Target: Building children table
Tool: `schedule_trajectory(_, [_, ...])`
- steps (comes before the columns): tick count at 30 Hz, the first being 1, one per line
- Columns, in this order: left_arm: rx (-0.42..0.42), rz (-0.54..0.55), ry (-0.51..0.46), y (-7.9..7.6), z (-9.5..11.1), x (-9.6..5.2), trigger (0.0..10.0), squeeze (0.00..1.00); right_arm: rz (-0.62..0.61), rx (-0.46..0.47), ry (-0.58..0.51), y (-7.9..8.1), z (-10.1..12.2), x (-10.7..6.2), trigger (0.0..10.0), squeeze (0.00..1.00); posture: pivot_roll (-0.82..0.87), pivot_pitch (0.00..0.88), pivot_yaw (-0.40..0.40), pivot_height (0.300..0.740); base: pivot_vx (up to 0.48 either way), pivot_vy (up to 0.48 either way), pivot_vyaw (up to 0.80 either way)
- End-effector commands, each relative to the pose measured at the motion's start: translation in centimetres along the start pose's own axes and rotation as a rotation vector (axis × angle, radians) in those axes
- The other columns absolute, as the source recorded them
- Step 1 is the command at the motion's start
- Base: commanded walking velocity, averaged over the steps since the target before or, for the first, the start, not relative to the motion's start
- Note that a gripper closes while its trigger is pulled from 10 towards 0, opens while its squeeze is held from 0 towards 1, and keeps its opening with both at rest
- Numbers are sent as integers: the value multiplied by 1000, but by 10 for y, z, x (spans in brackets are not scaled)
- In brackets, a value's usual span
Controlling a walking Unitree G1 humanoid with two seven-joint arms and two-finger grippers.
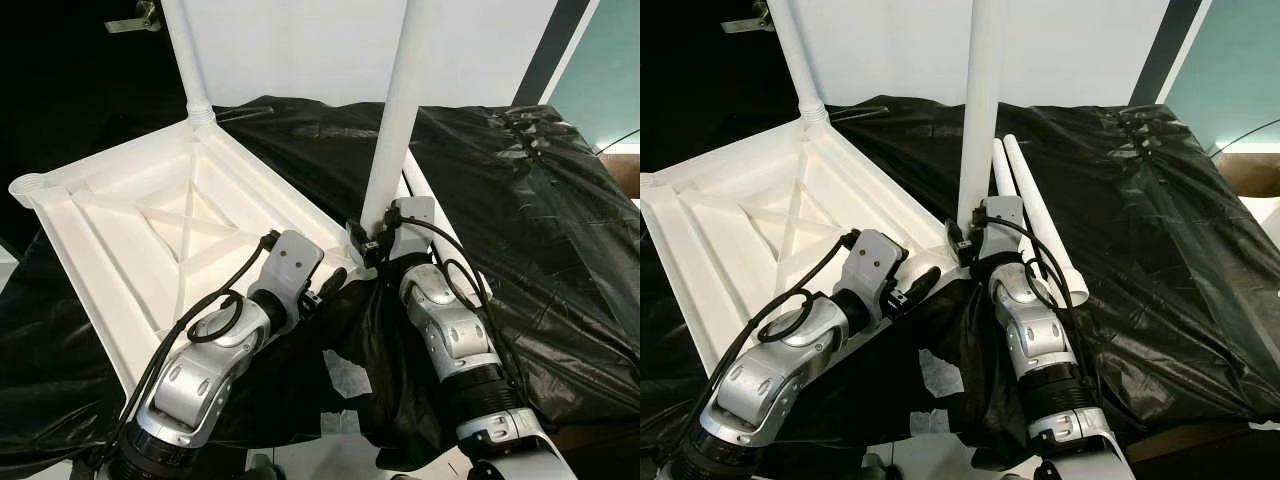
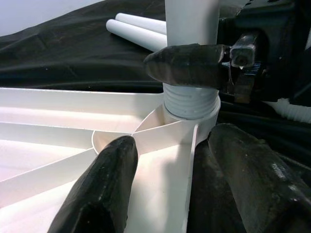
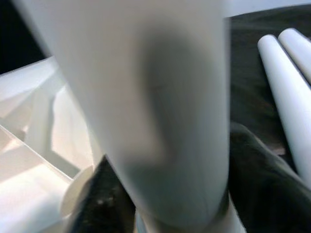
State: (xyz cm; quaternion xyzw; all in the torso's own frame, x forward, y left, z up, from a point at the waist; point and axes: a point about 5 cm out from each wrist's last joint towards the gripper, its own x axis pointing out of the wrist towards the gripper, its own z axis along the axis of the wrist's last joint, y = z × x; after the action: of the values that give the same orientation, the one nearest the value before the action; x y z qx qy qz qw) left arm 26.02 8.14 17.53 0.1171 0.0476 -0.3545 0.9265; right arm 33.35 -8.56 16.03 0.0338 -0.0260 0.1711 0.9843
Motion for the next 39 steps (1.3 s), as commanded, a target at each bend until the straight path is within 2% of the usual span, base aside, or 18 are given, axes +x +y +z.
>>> schedule_trajectory(1, [4, -39, 6, -4, -2, -2, 10000, 0, 13, 26, -9, -1, 0, -2, 10000, 647, 99, 40, -18, 740, 0, 0, 0])
schedule_trajectory(2, [5, -38, 7, -4, -2, -2, 10000, 0, 37, 26, -27, -5, 3, -4, 10000, 1000, 100, 39, -19, 740, 0, 0, 0])
schedule_trajectory(4, [7, -37, 8, -4, -3, -2, 10000, 0, 54, 26, -38, -7, 5, -5, 10000, 1000, 100, 39, -19, 740, 0, 0, 0])
schedule_trajectory(7, [10, -34, 5, -3, -2, -2, 10000, 0, 132, 3, -74, -22, 12, -9, 10000, 1000, 101, 35, -23, 740, 0, 0, 0])
schedule_trajectory(9, [11, -32, 3, -2, -1, -2, 10000, 0, 197, -12, -60, -33, 12, -11, 10000, 1000, 99, 34, -26, 740, 0, 0, 0])
schedule_trajectory(13, [10, -30, 2, -2, -1, -2, 10000, 0, 243, -25, -37, -41, 12, -12, 10000, 1000, 98, 35, -27, 740, 0, 0, 0])
schedule_trajectory(14, [11, -30, 2, -2, -2, -2, 10000, 0, 270, -46, -34, -45, 13, -11, 10000, 945, 98, 35, -29, 740, 0, 0, 0])
schedule_trajectory(15, [9, -28, 2, -2, -2, -2, 10000, 0, 301, -48, -20, -49, 12, -10, 10000, 24, 98, 35, -29, 740, 0, 0, 0])
schedule_trajectory(18, [11, -26, 3, -2, -2, -2, 10000, 0, 377, -73, -3, -53, 12, -6, 10000, 0, 97, 35, -29, 740, 0, 0, 0])
schedule_trajectory(24, [15, -23, 5, 2, -2, -3, 10000, 0, 522, -134, 32, -48, 11, 7, 10000, 0, 109, 29, -17, 740, 0, 0, 0])
schedule_trajectory(26, [15, -23, 5, 2, -2, -3, 10000, 0, 522, -134, 32, -48, 11, 7, 10000, 0, 109, 29, -17, 740, 0, 0, 0])
schedule_trajectory(27, [20, -26, 4, 2, -1, -3, 10000, 0, 557, -137, 37, -45, 11, 13, 10000, 0, 115, 26, -16, 740, 0, 0, 0])
schedule_trajectory(29, [23, -26, 3, 1, 0, -2, 10000, 0, 565, -134, 37, -43, 11, 15, 10000, 0, 115, 26, -16, 740, 0, 0, 0])
schedule_trajectory(30, [26, -27, 3, 1, 0, -2, 10000, 0, 580, -144, 47, -42, 9, 17, 5529, 0, 119, 26, -17, 740, 0, 0, 0])
schedule_trajectory(31, [26, -27, 3, 1, 0, -2, 10000, 0, 580, -144, 47, -42, 9, 17, 5529, 0, 119, 26, -17, 740, 0, 0, 0])
schedule_trajectory(32, [32, -24, 2, 1, 1, -3, 10000, 0, 589, -163, 66, -43, 7, 19, 0, 0, 119, 26, -17, 740, 0, 0, 0])
schedule_trajectory(39, [32, -5, 6, 3, 0, -6, 10000, 0, 588, -172, 102, -47, 2, 18, 0, 0, 133, 33, -28, 740, 0, 0, 0])
